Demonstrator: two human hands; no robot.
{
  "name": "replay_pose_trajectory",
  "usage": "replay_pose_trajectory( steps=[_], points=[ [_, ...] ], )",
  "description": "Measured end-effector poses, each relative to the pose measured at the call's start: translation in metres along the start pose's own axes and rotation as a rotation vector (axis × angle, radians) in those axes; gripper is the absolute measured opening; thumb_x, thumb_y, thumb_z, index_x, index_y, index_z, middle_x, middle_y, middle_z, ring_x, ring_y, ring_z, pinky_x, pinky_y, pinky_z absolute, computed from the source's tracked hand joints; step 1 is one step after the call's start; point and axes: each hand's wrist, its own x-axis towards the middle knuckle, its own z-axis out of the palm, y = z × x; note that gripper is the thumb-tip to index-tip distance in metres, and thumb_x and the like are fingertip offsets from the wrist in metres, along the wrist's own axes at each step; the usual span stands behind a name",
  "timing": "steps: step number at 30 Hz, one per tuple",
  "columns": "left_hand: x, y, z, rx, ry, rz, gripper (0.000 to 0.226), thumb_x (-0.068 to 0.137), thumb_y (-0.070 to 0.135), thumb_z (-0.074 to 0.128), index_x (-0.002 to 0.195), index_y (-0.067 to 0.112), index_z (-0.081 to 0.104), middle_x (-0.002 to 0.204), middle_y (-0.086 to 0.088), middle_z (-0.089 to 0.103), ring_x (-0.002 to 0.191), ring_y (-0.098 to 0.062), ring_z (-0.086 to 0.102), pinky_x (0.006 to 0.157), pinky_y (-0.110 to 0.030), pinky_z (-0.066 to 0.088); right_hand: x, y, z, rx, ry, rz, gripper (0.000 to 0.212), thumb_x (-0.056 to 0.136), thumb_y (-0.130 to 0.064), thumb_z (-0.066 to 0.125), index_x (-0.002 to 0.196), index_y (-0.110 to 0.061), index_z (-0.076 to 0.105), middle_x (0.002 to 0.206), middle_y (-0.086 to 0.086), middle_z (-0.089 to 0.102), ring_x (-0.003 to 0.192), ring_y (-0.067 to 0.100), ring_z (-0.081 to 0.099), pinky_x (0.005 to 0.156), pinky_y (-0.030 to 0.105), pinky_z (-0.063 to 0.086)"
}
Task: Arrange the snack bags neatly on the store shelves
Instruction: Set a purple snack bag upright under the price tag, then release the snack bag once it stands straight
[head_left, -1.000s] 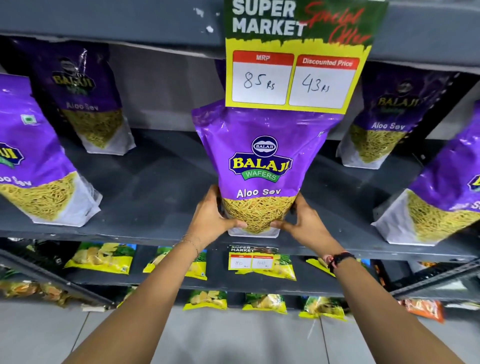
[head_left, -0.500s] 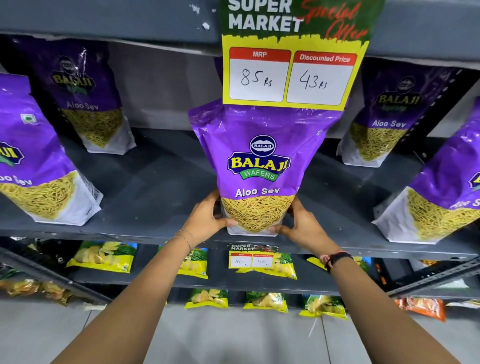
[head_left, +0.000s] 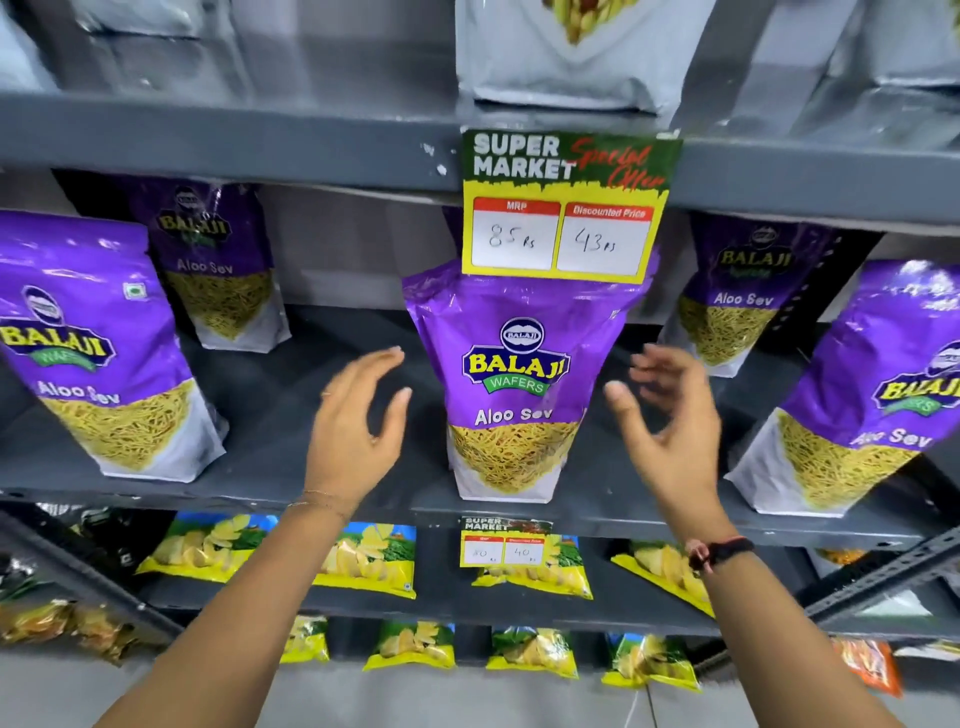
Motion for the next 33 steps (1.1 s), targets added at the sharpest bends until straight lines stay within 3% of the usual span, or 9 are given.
replay_pose_trajectory(
  steps=[4, 6, 8, 11, 15, 19, 24, 30, 33],
  points=[
    [0.044, 0.052, -0.042, -0.009, 0.452, 0.331, 0.019, 0.085, 0.004, 0.047, 0.104, 0.003, 0.051, 0.102, -0.019, 0.059, 0.105, -0.008, 0.049, 0.097, -0.014, 0.033, 0.024, -0.08, -0.025, 0.016, 0.275, -0.361, 0.019, 0.081, -0.026, 0.055, 0.089, -0.037, 0.042, 0.083, -0.012, 0.047, 0.073, -0.005, 0.05, 0.068, 0.01, 0.041],
    [0.072, 0.084, -0.063, -0.044, 0.584, 0.428, 0.02, 0.085, 0.004, 0.046, 0.105, 0.004, 0.049, 0.105, -0.01, 0.055, 0.106, 0.004, 0.044, 0.098, -0.012, 0.031, 0.039, -0.121, -0.037, 0.041, 0.342, -0.516, 0.019, 0.084, -0.022, 0.054, 0.088, -0.035, 0.041, 0.082, -0.013, 0.045, 0.071, -0.005, 0.048, 0.067, 0.01, 0.04],
    [0.104, 0.114, -0.08, -0.078, 0.619, 0.45, 0.022, 0.086, 0.008, 0.047, 0.107, 0.001, 0.049, 0.106, -0.012, 0.055, 0.102, -0.005, 0.045, 0.097, -0.014, 0.031, 0.061, -0.154, -0.046, 0.047, 0.35, -0.609, 0.018, 0.085, -0.022, 0.053, 0.09, -0.034, 0.04, 0.083, -0.013, 0.045, 0.073, -0.003, 0.048, 0.069, 0.013, 0.04],
    [0.151, 0.144, -0.088, -0.201, 0.411, 0.293, 0.042, 0.082, 0.023, 0.053, 0.117, 0.002, 0.042, 0.117, -0.017, 0.05, 0.11, -0.014, 0.044, 0.099, -0.021, 0.031, 0.104, -0.18, -0.05, -0.031, 0.262, -0.534, 0.027, 0.082, -0.027, 0.056, 0.104, -0.025, 0.043, 0.095, -0.001, 0.047, 0.087, 0.009, 0.049, 0.076, 0.021, 0.042],
    [0.192, 0.149, -0.075, -0.402, -0.102, -0.067, 0.084, 0.071, 0.039, 0.066, 0.134, 0.013, 0.016, 0.144, -0.011, 0.029, 0.133, -0.023, 0.029, 0.109, -0.035, 0.026, 0.149, -0.18, -0.049, -0.079, -0.107, -0.104, 0.079, 0.074, -0.034, 0.066, 0.134, -0.01, 0.021, 0.127, 0.005, 0.038, 0.121, 0.016, 0.038, 0.092, 0.019, 0.032],
    [0.201, 0.143, -0.071, -0.452, -0.454, -0.201, 0.116, 0.051, 0.053, 0.074, 0.138, 0.015, 0.007, 0.147, 0.001, 0.024, 0.132, -0.015, 0.025, 0.113, -0.033, 0.02, 0.157, -0.164, -0.04, -0.007, -0.38, -0.014, 0.067, 0.069, -0.031, 0.071, 0.123, -0.014, 0.037, 0.128, 0.001, 0.05, 0.117, 0.014, 0.048, 0.097, 0.026, 0.041],
    [0.204, 0.142, -0.065, -0.531, -0.453, -0.188, 0.061, 0.071, 0.011, 0.07, 0.123, 0.009, 0.038, 0.132, -0.011, 0.048, 0.115, -0.02, 0.047, 0.104, -0.034, 0.037, 0.163, -0.155, -0.034, 0.061, -0.41, 0.018, 0.06, 0.072, -0.014, 0.07, 0.124, -0.01, 0.041, 0.129, 0.006, 0.055, 0.113, 0.016, 0.055, 0.1, 0.033, 0.042],
    [0.201, 0.136, -0.073, -0.688, -0.394, -0.231, 0.053, 0.067, -0.004, 0.067, 0.108, 0.011, 0.037, 0.1, -0.001, 0.054, 0.095, -0.014, 0.053, 0.081, -0.023, 0.048, 0.158, -0.156, -0.032, 0.098, -0.415, 0.014, 0.057, 0.074, -0.007, 0.066, 0.124, -0.01, 0.039, 0.122, 0.005, 0.055, 0.109, 0.014, 0.054, 0.085, 0.018, 0.05],
    [0.2, 0.137, -0.076, -0.728, -0.412, -0.27, 0.06, 0.066, -0.007, 0.067, 0.112, 0.01, 0.032, 0.096, 0.003, 0.053, 0.1, -0.017, 0.051, 0.087, -0.029, 0.046, 0.155, -0.158, -0.032, 0.113, -0.422, 0.022, 0.057, 0.073, -0.006, 0.067, 0.123, -0.012, 0.039, 0.121, 0.004, 0.054, 0.11, 0.015, 0.053, 0.09, 0.022, 0.046]
  ],
)
